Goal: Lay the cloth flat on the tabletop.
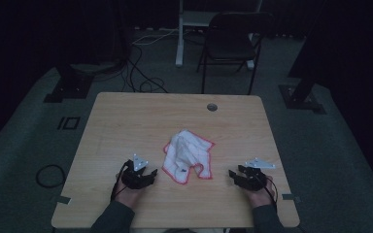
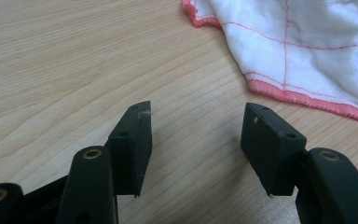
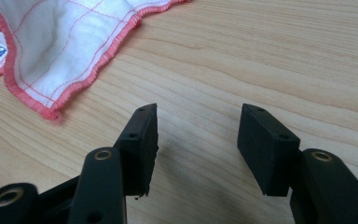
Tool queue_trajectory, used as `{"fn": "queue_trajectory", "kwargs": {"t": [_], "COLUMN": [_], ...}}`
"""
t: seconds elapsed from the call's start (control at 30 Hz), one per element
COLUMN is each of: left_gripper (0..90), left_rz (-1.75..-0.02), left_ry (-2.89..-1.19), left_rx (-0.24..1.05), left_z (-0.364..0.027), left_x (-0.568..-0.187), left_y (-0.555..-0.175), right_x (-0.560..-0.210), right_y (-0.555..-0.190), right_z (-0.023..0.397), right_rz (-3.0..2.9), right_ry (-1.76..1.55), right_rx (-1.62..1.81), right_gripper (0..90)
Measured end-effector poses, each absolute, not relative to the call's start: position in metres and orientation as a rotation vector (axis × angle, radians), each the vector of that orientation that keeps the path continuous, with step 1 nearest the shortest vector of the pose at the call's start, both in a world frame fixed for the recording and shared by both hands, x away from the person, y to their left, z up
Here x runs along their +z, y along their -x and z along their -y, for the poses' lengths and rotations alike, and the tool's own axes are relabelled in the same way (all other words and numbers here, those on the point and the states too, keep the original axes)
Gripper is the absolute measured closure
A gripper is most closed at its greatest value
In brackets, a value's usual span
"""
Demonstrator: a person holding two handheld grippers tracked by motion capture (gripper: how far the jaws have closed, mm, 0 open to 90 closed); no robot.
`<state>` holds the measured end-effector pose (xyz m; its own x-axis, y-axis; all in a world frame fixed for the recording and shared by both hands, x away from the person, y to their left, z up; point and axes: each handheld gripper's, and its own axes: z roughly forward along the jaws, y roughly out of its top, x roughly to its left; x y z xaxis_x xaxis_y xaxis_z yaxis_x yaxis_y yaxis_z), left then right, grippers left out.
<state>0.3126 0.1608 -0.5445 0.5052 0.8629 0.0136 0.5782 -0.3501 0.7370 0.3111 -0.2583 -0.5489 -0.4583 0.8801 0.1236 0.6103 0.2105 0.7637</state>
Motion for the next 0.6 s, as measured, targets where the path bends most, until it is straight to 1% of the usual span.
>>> {"fn": "queue_trajectory", "kwargs": {"t": [0.5,0.53,0.57,0.6], "left_gripper": [44.1,44.8,53.1,55.6], "left_rz": [-1.183,-1.183,-1.174,-1.173], "left_ry": [-2.061,-2.061,-2.06,-2.061], "left_rx": [0.536,0.536,0.53,0.529], "left_z": [-0.1604,-0.1604,-0.1603,-0.1601], "left_x": [-0.5445,-0.5445,-0.5439,-0.5437], "left_y": [-0.312,-0.312,-0.3104,-0.3101], "right_x": [-0.5488,-0.5488,-0.5488,-0.5488], "right_y": [-0.31,-0.31,-0.3104,-0.3108], "right_z": [0.2552,0.2552,0.2558,0.2569], "right_rz": [-2.155,-2.155,-2.153,-2.152], "right_ry": [-1.382,-1.382,-1.388,-1.412], "right_rx": [1.096,1.096,1.102,1.133], "right_gripper": [48.8,48.8,51.1,54.2]}}
